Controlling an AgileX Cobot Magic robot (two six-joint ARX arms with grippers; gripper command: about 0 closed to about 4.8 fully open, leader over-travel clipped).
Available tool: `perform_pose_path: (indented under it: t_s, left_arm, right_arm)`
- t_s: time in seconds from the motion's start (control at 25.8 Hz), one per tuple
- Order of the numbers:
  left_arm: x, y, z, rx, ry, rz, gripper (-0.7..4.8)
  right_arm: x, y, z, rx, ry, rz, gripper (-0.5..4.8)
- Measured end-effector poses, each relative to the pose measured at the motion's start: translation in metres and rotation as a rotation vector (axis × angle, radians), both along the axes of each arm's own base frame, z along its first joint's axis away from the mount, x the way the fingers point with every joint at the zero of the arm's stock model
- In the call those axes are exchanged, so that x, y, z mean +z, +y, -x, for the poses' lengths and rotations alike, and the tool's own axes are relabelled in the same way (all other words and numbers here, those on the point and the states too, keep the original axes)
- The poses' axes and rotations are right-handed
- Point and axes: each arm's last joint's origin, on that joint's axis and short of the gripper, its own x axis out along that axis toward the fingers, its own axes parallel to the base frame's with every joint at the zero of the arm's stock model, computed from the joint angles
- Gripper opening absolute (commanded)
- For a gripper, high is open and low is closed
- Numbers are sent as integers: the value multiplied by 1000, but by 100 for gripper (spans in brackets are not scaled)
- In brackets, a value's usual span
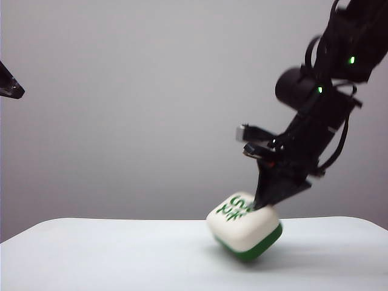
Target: Pick up the foam mahjong on the table and turn it over.
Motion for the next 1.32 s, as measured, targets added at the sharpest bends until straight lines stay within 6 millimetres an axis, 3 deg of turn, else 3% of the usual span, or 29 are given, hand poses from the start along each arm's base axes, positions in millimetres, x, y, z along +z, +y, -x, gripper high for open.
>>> perform_pose_path:
  t_s: [0.12,0.27,0.35,0.46,0.54,0.62,0.7,0.77,1.12,1.32]
  left_arm:
    - [1,0,0,0,-6,1,-6]
    - [1,0,-1,2,-10,0,-6]
    - [1,0,-1,2,-12,-4,-6]
    - [1,0,-1,-1,-17,-9,-6]
    - [1,0,-1,-2,-17,-10,-6]
    - [1,0,-1,-2,-18,-10,-6]
    - [1,0,-1,-3,-18,-11,-6]
    - [1,0,-1,-3,-18,-11,-6]
    - [-1,0,0,-3,1,-14,-6]
    - [-1,0,1,-4,4,-15,-6]
  right_arm:
    - [9,1,3,-2,-98,174,-6]
    - [4,9,12,30,-140,441,-6]
    - [4,25,21,52,-181,541,-6]
    - [4,41,29,102,-204,554,-6]
    - [4,70,47,195,-228,545,-5]
    - [4,84,58,252,-234,521,23]
    - [4,96,67,297,-224,479,126]
    - [3,103,73,329,-195,415,176]
    - [4,114,83,368,-94,237,181]
    - [7,121,83,386,-27,50,181]
